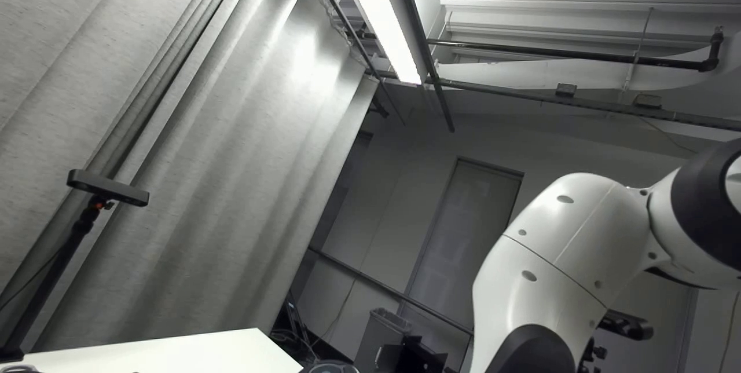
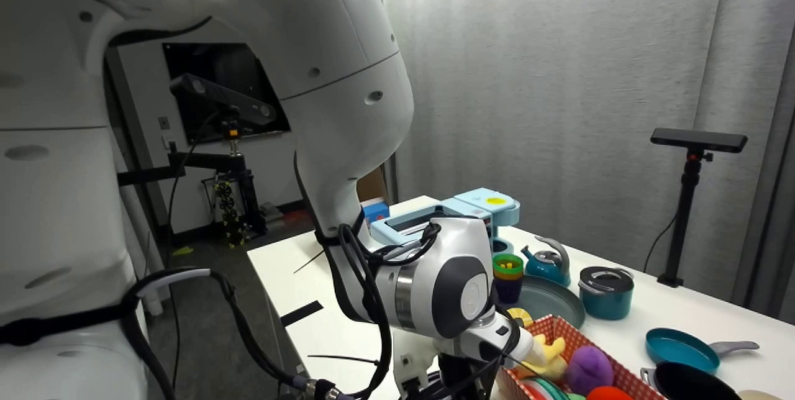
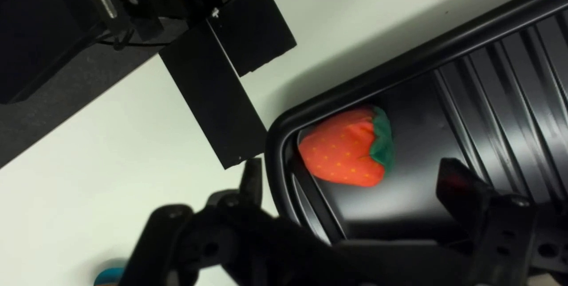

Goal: Remove the plush toys from the black tray and place them in the basket

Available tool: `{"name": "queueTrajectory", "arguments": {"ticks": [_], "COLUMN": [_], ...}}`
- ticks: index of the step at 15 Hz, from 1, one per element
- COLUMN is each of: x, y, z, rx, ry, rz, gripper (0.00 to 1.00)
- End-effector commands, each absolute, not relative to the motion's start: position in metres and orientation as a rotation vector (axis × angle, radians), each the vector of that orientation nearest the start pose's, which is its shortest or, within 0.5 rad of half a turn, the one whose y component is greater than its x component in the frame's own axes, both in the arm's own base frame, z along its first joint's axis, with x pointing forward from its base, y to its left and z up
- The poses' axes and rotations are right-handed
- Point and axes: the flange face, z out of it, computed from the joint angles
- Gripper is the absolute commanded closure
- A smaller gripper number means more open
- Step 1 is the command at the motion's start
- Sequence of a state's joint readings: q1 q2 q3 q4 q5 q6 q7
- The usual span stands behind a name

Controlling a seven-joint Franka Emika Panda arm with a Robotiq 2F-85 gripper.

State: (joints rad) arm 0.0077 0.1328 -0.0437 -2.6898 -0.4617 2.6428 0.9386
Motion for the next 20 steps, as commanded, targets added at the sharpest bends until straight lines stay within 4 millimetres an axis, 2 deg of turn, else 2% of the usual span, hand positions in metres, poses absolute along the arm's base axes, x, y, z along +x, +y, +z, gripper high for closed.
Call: {"name": "queueTrajectory", "arguments": {"ticks": [1,4,5,6,8,12,14,17,18,19,20], "x": [0.396,0.399,0.401,0.402,0.405,0.411,0.416,0.423,0.425,0.427,0.429], "y": [-0.006,-0.008,-0.009,-0.010,-0.014,-0.020,-0.021,-0.017,-0.014,-0.010,-0.006], "z": [0.159,0.148,0.145,0.143,0.139,0.136,0.139,0.153,0.160,0.169,0.179], "rx": [-3.234,-3.232,-3.233,-3.234,-3.236,-3.239,-3.240,-3.244,-3.243,-3.243,-3.242], "ry": [0.897,0.900,0.902,0.903,0.909,0.930,0.938,0.932,0.922,0.910,0.896], "rz": [0.139,0.157,0.163,0.166,0.174,0.179,0.169,0.130,0.114,0.090,0.067], "gripper": [0.00,0.00,0.03,0.21,0.32,0.63,0.78,0.98,1.00,0.97,0.98]}}
